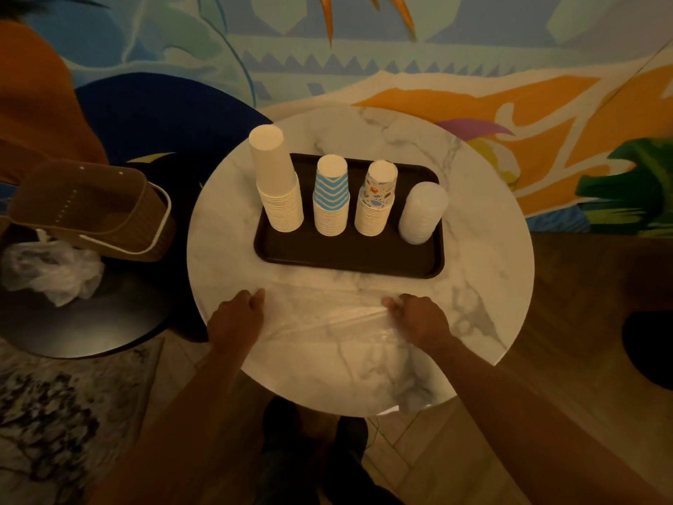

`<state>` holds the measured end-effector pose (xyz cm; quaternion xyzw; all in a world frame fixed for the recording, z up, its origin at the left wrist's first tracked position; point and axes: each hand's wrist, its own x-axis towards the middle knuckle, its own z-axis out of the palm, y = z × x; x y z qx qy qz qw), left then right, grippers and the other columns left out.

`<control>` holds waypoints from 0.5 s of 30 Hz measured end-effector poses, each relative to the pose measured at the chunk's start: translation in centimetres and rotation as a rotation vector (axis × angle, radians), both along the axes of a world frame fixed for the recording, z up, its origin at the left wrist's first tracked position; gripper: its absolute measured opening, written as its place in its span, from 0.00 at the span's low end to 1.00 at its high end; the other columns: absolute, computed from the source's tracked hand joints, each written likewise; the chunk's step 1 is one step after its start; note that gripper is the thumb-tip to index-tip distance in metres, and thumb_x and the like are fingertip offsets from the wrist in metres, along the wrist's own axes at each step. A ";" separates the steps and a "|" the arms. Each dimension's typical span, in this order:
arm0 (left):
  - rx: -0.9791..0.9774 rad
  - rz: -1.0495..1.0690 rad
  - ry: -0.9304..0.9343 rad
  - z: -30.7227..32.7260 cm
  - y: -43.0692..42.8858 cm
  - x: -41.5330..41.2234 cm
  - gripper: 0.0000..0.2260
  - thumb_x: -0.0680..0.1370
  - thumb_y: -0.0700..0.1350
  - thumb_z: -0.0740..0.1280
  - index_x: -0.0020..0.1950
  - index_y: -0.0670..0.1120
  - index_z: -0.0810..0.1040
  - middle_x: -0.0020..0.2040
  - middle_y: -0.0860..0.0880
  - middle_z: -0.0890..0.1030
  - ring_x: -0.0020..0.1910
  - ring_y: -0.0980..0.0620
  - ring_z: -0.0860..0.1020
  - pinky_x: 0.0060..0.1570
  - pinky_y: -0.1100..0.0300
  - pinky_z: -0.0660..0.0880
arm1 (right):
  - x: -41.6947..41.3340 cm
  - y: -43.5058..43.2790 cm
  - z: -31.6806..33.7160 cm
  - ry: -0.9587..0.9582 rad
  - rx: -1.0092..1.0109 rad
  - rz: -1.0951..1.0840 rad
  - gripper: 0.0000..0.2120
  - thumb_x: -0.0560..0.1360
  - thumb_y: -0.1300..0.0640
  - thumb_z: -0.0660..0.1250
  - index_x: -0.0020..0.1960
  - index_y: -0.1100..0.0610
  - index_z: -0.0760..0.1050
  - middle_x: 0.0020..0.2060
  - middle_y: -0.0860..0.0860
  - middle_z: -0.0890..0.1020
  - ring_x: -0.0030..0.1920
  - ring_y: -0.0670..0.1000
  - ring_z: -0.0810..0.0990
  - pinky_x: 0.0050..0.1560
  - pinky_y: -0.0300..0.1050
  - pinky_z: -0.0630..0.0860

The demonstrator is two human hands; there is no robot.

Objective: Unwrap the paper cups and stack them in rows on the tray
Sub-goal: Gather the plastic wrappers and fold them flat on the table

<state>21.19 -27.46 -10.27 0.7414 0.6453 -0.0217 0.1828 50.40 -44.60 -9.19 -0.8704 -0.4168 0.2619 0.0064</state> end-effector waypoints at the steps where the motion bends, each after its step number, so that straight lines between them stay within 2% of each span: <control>1: 0.004 0.011 0.009 0.0 -0.1 -0.1 0.26 0.84 0.63 0.51 0.54 0.45 0.79 0.48 0.42 0.83 0.49 0.40 0.81 0.51 0.47 0.76 | 0.0 0.0 -0.1 -0.019 -0.012 -0.017 0.31 0.83 0.33 0.51 0.58 0.58 0.78 0.51 0.58 0.84 0.52 0.59 0.83 0.50 0.50 0.77; 5: -0.008 0.198 -0.086 -0.5 0.0 -0.9 0.26 0.79 0.70 0.57 0.55 0.48 0.76 0.49 0.45 0.82 0.49 0.41 0.81 0.50 0.47 0.78 | 0.0 0.1 0.0 -0.022 -0.012 -0.185 0.36 0.77 0.26 0.56 0.60 0.59 0.77 0.54 0.57 0.83 0.55 0.58 0.83 0.52 0.50 0.77; 8: 0.099 0.355 -0.328 -0.1 -0.3 -0.7 0.24 0.75 0.66 0.68 0.61 0.50 0.72 0.57 0.45 0.79 0.52 0.44 0.79 0.51 0.47 0.78 | -0.2 0.4 0.6 -0.015 0.053 -0.251 0.38 0.75 0.28 0.64 0.68 0.59 0.69 0.59 0.57 0.80 0.58 0.59 0.81 0.54 0.51 0.77; 10: 0.187 0.323 -0.485 1.2 -1.4 0.7 0.20 0.75 0.60 0.72 0.60 0.50 0.73 0.55 0.48 0.77 0.49 0.48 0.78 0.46 0.53 0.77 | -0.4 0.6 0.8 -0.020 0.078 -0.260 0.38 0.75 0.31 0.67 0.70 0.59 0.67 0.62 0.57 0.78 0.59 0.60 0.81 0.54 0.52 0.77; 12: 0.184 0.227 -0.634 2.5 -3.3 3.0 0.14 0.76 0.52 0.74 0.59 0.50 0.76 0.52 0.51 0.78 0.45 0.52 0.79 0.41 0.61 0.73 | -0.6 0.8 1.0 -0.011 0.076 -0.259 0.36 0.75 0.33 0.68 0.70 0.59 0.68 0.62 0.57 0.77 0.59 0.59 0.80 0.53 0.51 0.77; 15: -0.027 0.131 -0.791 3.0 -6.4 6.4 0.15 0.77 0.46 0.74 0.62 0.51 0.78 0.53 0.53 0.80 0.47 0.56 0.80 0.45 0.64 0.77 | -0.8 1.1 1.2 0.002 0.041 -0.259 0.31 0.76 0.35 0.68 0.66 0.58 0.72 0.59 0.57 0.78 0.58 0.58 0.80 0.53 0.50 0.76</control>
